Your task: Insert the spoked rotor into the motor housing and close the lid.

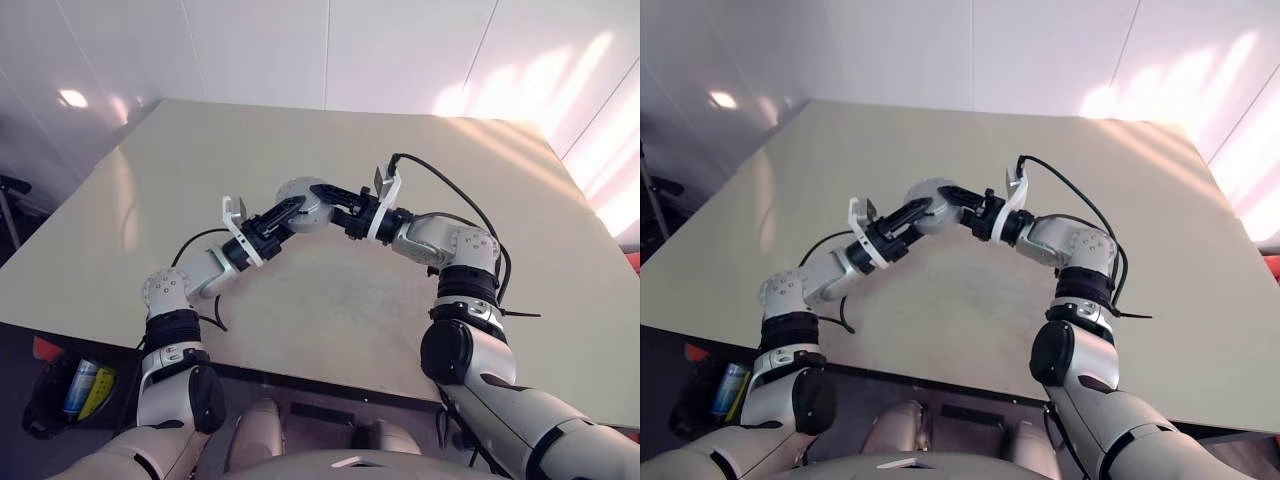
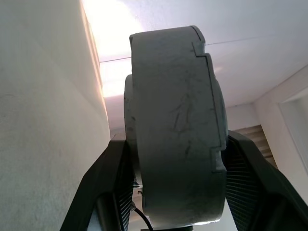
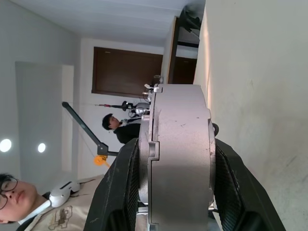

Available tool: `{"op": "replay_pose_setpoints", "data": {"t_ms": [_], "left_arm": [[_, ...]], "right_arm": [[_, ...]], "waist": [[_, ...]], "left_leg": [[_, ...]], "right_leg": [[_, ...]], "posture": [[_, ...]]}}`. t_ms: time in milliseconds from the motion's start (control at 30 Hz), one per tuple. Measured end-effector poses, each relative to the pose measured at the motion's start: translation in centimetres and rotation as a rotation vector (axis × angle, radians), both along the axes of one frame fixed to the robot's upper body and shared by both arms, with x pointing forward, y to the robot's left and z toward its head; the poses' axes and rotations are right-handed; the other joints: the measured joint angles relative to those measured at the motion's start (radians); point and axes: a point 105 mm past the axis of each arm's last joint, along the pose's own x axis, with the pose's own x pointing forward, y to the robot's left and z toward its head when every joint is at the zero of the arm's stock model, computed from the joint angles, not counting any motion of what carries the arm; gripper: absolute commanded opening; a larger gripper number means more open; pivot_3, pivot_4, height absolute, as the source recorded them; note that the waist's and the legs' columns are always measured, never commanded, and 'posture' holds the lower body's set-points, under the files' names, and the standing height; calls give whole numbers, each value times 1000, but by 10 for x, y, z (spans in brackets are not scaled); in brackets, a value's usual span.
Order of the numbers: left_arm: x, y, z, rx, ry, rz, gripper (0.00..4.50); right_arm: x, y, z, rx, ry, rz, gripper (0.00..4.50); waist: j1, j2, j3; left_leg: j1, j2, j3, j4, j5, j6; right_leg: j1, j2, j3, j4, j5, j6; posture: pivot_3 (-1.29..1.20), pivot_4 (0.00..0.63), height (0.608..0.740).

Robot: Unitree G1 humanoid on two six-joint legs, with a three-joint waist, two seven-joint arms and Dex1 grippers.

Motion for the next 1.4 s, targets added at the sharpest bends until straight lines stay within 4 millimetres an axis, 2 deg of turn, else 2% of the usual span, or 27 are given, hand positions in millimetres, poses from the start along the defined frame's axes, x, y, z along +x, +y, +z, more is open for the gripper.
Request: {"op": "replay_pose_setpoints", "data": {"t_ms": [267, 300, 367, 467, 633, 733, 833, 967, 1100, 1167, 1300, 1400], "left_arm": [[2, 1, 1, -4, 3, 15, 2150], [2, 1, 1, -5, 2, 16, 2150], [2, 1, 0, 3, 6, 17, 2150], [3, 3, 0, 7, 5, 25, 2150], [4, 3, 0, 20, -2, 43, 2150], [12, 9, 0, 85, -34, 124, 2150], [26, 30, -2, 121, -49, 284, 2150], [41, 81, -11, 127, -14, 564, 2150], [40, 129, -34, 149, 77, 782, 2150], [38, 149, -52, 164, 156, 876, 2150], [31, 168, -80, 187, 265, 959, 2150], [32, 168, -81, 191, 272, 959, 2150]], "right_arm": [[3, 2, 1, -18, -26, -8, 2078], [3, 2, 1, -25, -39, -10, 2753], [6, -2, 1, -61, -62, -40, 3264], [16, -12, -3, -125, -76, -129, 4343], [26, -20, -9, -166, -86, -219, 4343], [30, -25, -14, -197, -88, -266, 4343], [35, -33, -18, -222, -83, -310, 4343], [37, -46, -22, -257, -74, -342, 4343], [38, -50, -28, -270, -57, -347, 4343], [38, -51, -29, -273, -53, -348, 4343], [38, -51, -31, -277, -49, -348, 4343], [38, -50, -33, -284, -47, -345, 4343]], "waist": [[0, 0, 0], [0, 0, 0], [0, 0, 0], [0, 0, 0], [0, 0, 0], [0, 0, 0], [-1, 0, 0], [-6, 0, 0], [-5, -1, 0], [-2, -1, 0], [1, -4, 0], [-1, -4, 0]], "left_leg": [[0, 0, 0, 0, 0, 0], [0, 0, 0, 0, 0, 0], [0, 0, 0, 1, 0, 0], [0, 0, 0, 1, 0, 0], [0, 0, 0, 1, 0, 0], [0, 0, -1, 1, 0, 0], [0, 0, -1, 1, 0, 0], [0, 0, -1, 1, 0, 0], [0, 0, -1, 1, 0, 0], [0, 0, -1, 2, 0, 0], [0, 0, -2, 3, 0, 0], [3, 0, -2, 3, 0, 0]], "right_leg": [[0, 0, 0, 0, 0, 0], [0, 0, 0, 0, 0, 0], [1, 0, 0, 0, 0, 0], [1, 0, 0, 0, 0, 1], [1, 0, 0, 0, 1, 1], [1, 0, 0, 0, 1, 1], [1, 0, 0, 0, 1, 1], [1, 0, 0, 0, 1, 1], [1, 0, 0, 0, 1, 1], [2, 0, 0, 0, 1, 1], [3, 0, 0, 0, 1, 2], [5, 0, 0, 0, 2, 2]], "posture": [[0, 0, 740], [0, 0, 740], [0, 0, 740], [0, 0, 740], [0, 0, 740], [0, 0, 740], [0, 0, 740], [0, 0, 740], [0, 0, 740], [0, 0, 740], [0, 0, 740], [0, 0, 740]]}}
